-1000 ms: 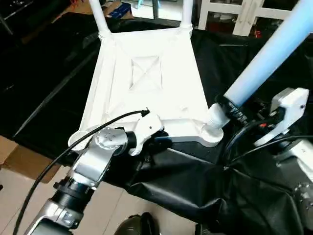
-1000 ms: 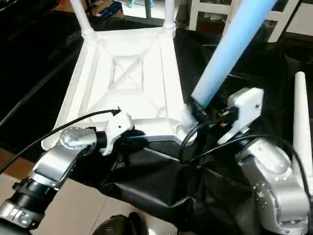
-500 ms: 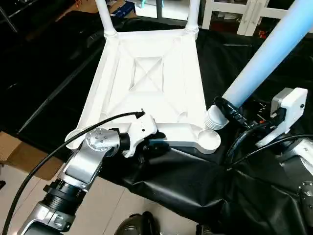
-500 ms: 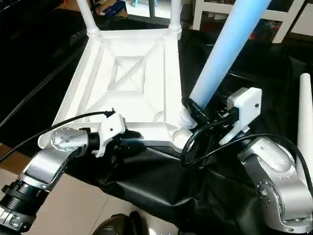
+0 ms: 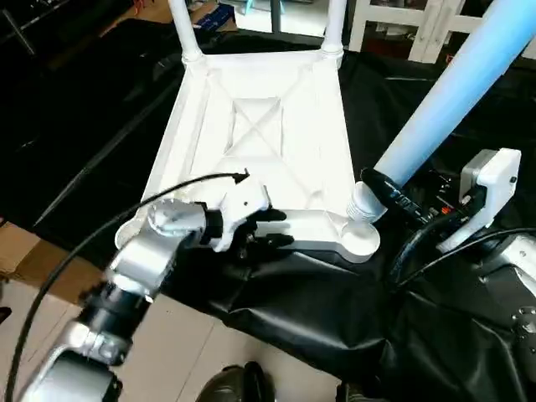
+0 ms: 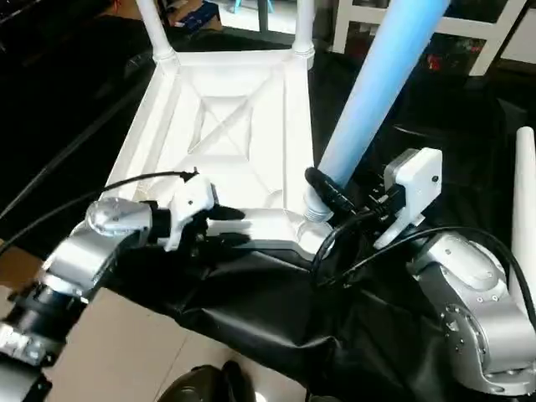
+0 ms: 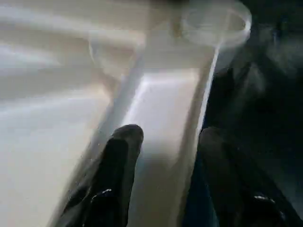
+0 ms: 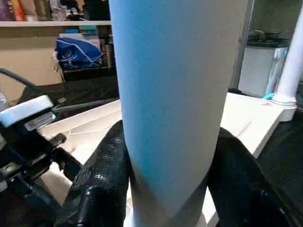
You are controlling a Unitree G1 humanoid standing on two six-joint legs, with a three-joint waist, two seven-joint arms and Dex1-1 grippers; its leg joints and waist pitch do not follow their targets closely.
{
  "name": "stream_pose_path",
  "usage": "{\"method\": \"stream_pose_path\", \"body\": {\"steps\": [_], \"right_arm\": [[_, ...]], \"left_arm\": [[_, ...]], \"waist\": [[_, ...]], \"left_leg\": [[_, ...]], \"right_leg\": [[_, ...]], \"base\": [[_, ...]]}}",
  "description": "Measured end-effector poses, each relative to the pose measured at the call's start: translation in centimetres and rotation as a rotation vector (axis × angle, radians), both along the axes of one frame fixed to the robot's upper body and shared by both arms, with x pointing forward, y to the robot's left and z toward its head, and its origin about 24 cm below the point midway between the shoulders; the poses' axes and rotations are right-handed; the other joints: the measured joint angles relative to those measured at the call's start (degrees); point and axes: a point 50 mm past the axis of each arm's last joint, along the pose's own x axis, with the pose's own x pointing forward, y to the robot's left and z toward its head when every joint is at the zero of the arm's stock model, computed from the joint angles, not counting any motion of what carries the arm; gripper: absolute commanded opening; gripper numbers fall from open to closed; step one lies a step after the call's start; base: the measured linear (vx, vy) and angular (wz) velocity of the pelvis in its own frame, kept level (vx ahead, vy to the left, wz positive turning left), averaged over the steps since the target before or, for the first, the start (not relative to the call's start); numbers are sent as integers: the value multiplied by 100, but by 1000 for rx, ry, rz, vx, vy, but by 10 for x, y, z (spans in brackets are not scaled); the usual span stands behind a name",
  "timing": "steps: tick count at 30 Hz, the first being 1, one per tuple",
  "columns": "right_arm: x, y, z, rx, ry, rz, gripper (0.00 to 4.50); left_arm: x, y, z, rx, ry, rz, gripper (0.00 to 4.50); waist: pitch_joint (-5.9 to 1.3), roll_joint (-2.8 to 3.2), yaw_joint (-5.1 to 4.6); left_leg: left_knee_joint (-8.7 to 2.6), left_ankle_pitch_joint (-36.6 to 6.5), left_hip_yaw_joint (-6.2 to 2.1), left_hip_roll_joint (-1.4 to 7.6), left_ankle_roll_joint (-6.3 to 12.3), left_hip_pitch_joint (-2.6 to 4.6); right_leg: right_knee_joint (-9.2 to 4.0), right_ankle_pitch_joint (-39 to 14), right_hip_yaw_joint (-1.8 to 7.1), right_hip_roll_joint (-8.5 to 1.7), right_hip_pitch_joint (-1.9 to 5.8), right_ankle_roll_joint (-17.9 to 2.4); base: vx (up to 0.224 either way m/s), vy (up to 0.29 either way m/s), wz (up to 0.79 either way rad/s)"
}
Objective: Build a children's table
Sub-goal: Pick table leg
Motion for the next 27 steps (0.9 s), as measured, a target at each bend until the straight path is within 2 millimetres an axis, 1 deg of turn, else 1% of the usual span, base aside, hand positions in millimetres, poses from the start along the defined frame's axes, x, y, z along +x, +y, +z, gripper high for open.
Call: {"method": "stream_pose_path", "body": {"steps": [2, 5, 11, 14, 16, 19, 21, 24, 27], "right_arm": [[0, -1, 0, -6, 2, 0, 186], [0, -1, -1, -6, 4, 0, 186], [-2, -2, -3, -8, 15, -4, 186], [-2, -2, -4, -8, 18, -5, 186], [-3, -2, -4, -8, 18, -5, 186], [-3, -2, -4, -9, 17, -4, 186], [-4, -2, -4, -10, 17, -5, 186], [-3, -2, -4, -11, 16, -6, 186], [-3, -2, -2, -18, 10, -5, 186]], "left_arm": [[0, 5, -6, 14, 37, 7, 230], [1, 3, -6, 13, 51, -13, 230], [3, 0, -7, 8, 58, -22, 230], [7, -2, -8, 11, 23, 1, 197], [7, -6, -9, 4, 14, -4, 192], [7, -6, -9, 3, 13, 4, 154], [7, -6, -10, 6, 15, -1, 153], [7, -7, -11, 24, 2, -6, 118], [7, -9, -12, 55, -10, -23, 107]], "waist": [[1, 1, 18], [2, 9, 52], [-2, 17, 49], [-6, 24, 42], [-6, 25, 38], [-6, 25, 29], [-6, 27, 27], [-7, 27, 25], [-13, 36, 24]], "left_leg": [[0, 0, 0, 0, 0, 0], [0, 0, 0, 0, 0, -1], [3, 1, 0, 0, -1, 0], [3, 1, 0, 0, -2, 9], [3, 2, 0, 0, -1, 20], [3, 3, 0, 0, -7, 23], [3, 2, 0, 0, -12, 25], [2, 2, 0, 0, -17, 26], [2, 2, 0, 0, -19, 33]], "right_leg": [[1, 0, -2, 0, 0, 0], [-1, 1, -3, -2, 3, -1], [1, 4, -4, -2, 6, -6], [-1, 9, -3, -3, 16, -14], [-6, 15, -2, -3, 28, -24], [-11, 22, -2, -2, 32, -36], [-12, 27, -2, -2, 35, -45], [-15, 32, -1, -1, 37, -53], [-20, 34, -2, -1, 45, -54]], "base": [[0, 0, 0], [0, 0, 0], [0, 0, 0], [0, 0, 0], [0, 0, 0], [0, 0, 0], [0, 0, 0], [0, 0, 0], [0, 0, 0]]}}
